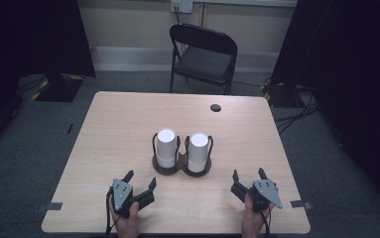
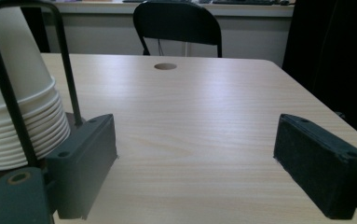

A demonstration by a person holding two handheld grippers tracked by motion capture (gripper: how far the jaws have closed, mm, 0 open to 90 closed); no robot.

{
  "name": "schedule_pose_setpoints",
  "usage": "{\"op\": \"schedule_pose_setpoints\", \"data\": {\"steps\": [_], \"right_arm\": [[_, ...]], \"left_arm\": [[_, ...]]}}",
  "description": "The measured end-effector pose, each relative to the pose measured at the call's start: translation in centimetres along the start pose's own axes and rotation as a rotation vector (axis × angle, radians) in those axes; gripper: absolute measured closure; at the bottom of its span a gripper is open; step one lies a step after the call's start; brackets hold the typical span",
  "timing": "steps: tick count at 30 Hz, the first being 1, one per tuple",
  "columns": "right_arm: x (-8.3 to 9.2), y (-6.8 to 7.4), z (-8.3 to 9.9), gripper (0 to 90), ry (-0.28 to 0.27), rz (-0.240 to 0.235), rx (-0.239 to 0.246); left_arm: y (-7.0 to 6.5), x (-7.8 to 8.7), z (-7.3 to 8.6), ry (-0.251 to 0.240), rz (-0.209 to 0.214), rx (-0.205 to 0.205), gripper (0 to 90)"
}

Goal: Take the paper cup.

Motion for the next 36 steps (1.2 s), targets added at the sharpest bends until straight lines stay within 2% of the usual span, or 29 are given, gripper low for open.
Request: {"op": "schedule_pose_setpoints", "data": {"steps": [2,3,4,7,10,12,14,19,20,23,29,32,36], "right_arm": [[0.0,0.2,0.0,12.6,0.009,-0.009,0.016],[0.0,0.2,0.0,12.6,0.009,-0.009,0.016],[-0.1,0.4,0.1,12.5,0.024,-0.033,0.03],[0.0,0.5,0.1,12.6,0.02,-0.025,0.033],[0.0,0.4,0.1,12.7,0.019,-0.02,0.024],[0.0,0.4,0.1,12.7,0.018,-0.02,0.023],[-0.1,0.4,0.1,12.7,0.02,-0.023,0.022],[0.1,0.4,0.1,12.6,0.006,-0.023,0.02],[0.1,0.4,0.1,12.7,0.007,-0.023,0.019],[0.1,0.4,0.1,12.7,0.012,-0.025,0.017],[0.1,0.3,0.1,12.7,0.012,-0.03,0.015],[0.2,0.3,0.1,12.7,0.011,-0.035,0.008],[0.2,0.3,0.1,12.7,0.012,-0.036,0.007]], "left_arm": [[0.1,0.0,0.0,-0.001,0.01,0.012,18.2],[0.3,-0.1,0.0,0.007,0.004,0.025,18.2],[0.5,-0.1,0.0,0.01,-0.007,0.048,19.1],[0.8,0.0,0.1,0.004,-0.027,0.072,21.0],[0.9,0.1,0.1,0.014,-0.016,0.08,21.1],[0.9,0.4,-0.1,-0.001,0.002,0.091,21.1],[0.9,0.4,-0.1,0.0,0.007,0.089,21.5],[0.7,0.5,-0.2,0.019,0.025,0.055,23.1],[0.5,0.5,-0.3,0.021,0.048,0.067,23.2],[0.6,0.5,-0.4,0.008,0.067,0.079,25.0],[0.6,0.3,-0.9,0.019,0.082,0.059,25.3],[0.2,0.1,-1.3,0.035,0.085,0.027,25.9],[-0.2,-0.1,-1.7,0.036,0.115,0.021,25.9]]}}
Point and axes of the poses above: each handheld gripper's, and its own axes: x roughly backward along the jaws, z roughly out of its underside, y roughly to its left, the point moved 4 cm from there along -x, roughly forward along the jaws, and after that the axes turned 7 degrees about -x, right-handed, at the moved point
